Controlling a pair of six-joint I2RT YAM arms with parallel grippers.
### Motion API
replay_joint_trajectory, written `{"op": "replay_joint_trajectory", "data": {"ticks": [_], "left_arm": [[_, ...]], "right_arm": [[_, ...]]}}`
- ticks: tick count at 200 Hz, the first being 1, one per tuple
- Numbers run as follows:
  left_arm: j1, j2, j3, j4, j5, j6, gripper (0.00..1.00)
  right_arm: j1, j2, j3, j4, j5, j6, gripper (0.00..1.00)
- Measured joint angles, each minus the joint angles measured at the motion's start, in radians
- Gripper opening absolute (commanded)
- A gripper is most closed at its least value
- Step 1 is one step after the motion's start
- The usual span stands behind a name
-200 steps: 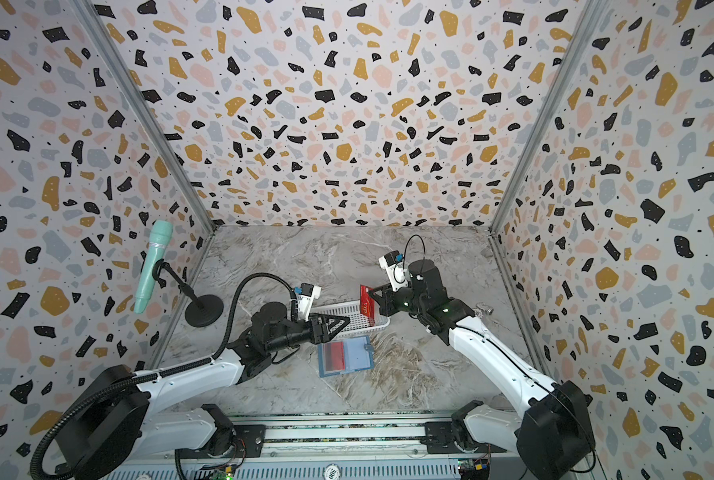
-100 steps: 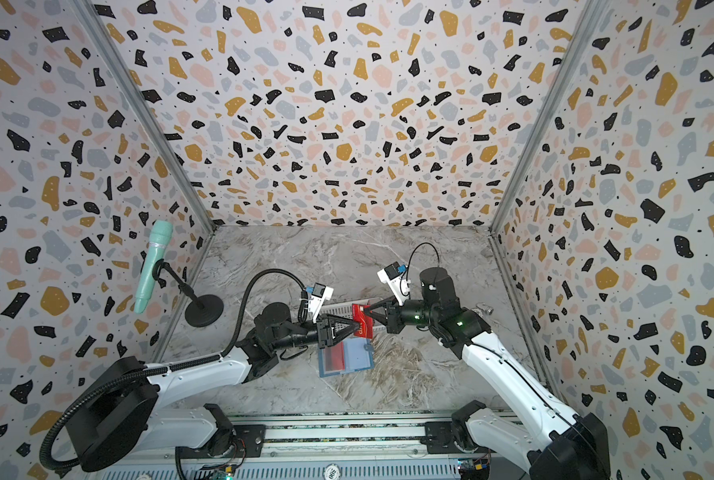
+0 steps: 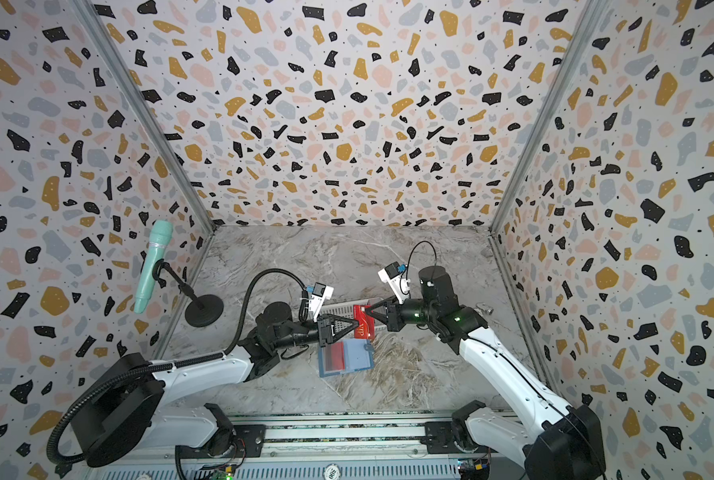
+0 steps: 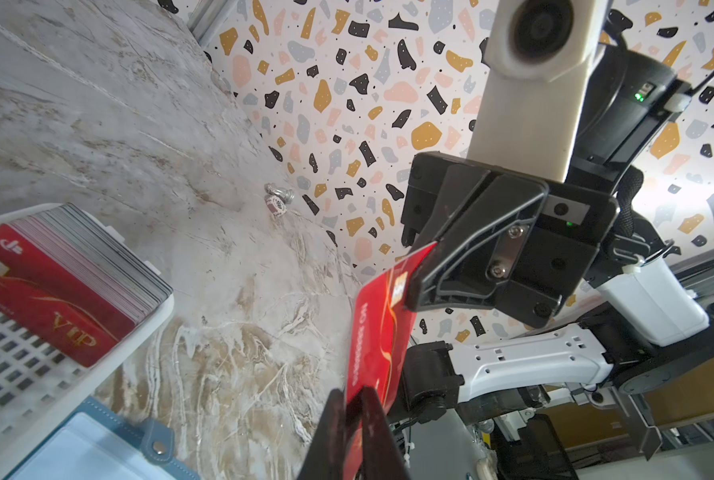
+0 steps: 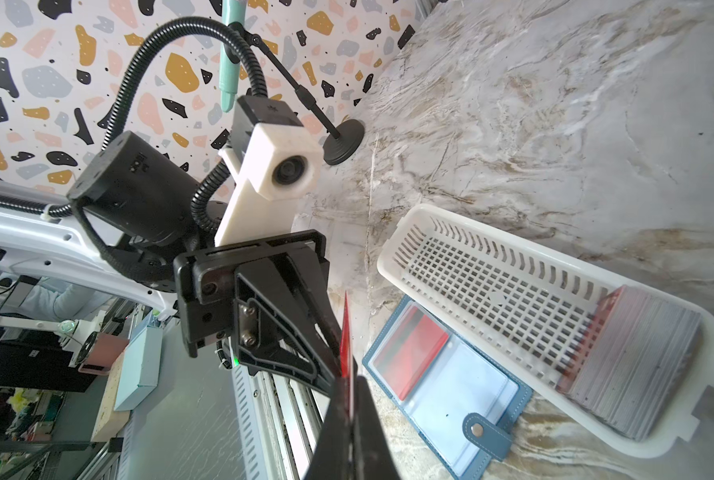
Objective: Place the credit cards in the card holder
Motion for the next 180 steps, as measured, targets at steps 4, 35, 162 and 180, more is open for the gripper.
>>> {"op": "replay_joint_trajectory", "data": {"ticks": [4,35,162,180], "left_arm": [[0.000,0.002,0.000,0.004,0.001,-0.003,0.08],[0.000,0.019,0.000,0.032,0.007,-0.032,0.02],[-0.002,-0.022,-0.151,-0.048,-0.123,-0.035,0.00],[-0.002,-0.040,-0.192,-0.084,-0.154,-0.036,0.00]], "right_arm": [[-0.001,0.002,-0.001,-0.002,0.002,0.000,0.05],[-0.011,0.011,-0.014,0.004,0.021,0.001,0.16],[0.066,-0.077,-0.188,0.047,0.255,0.117,0.41],[0.145,-0.071,-0.229,0.068,0.328,0.147,0.39]]}}
